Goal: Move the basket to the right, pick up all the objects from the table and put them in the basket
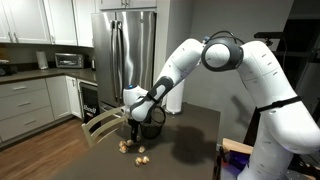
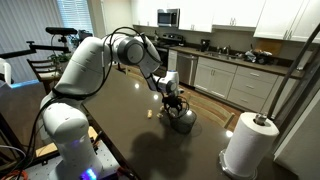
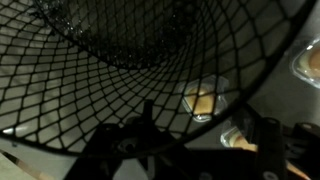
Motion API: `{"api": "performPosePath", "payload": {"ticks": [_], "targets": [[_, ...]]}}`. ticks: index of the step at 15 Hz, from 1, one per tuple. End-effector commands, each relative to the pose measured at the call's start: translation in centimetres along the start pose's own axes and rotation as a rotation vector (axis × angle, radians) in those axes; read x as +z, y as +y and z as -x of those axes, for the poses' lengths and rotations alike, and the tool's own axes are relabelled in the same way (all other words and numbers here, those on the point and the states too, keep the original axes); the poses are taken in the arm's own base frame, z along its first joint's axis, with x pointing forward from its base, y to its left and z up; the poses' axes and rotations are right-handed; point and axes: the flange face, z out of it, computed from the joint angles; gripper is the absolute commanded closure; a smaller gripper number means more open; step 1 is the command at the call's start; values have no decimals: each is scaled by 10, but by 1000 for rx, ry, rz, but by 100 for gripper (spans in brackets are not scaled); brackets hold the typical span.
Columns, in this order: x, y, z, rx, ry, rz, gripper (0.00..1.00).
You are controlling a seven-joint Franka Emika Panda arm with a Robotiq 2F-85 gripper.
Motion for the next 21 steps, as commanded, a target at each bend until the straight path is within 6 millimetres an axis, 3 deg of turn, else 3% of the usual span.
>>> {"api": "performPosePath", "payload": {"ticks": [1,7,8,21], "targets": [[2,0,-5,13,-34,26,49],[1,-2,-7,31,-68,23,88],[0,-3,-7,33,-73,24,91],[-30,-25,-12,35,-86,29,91]]}}
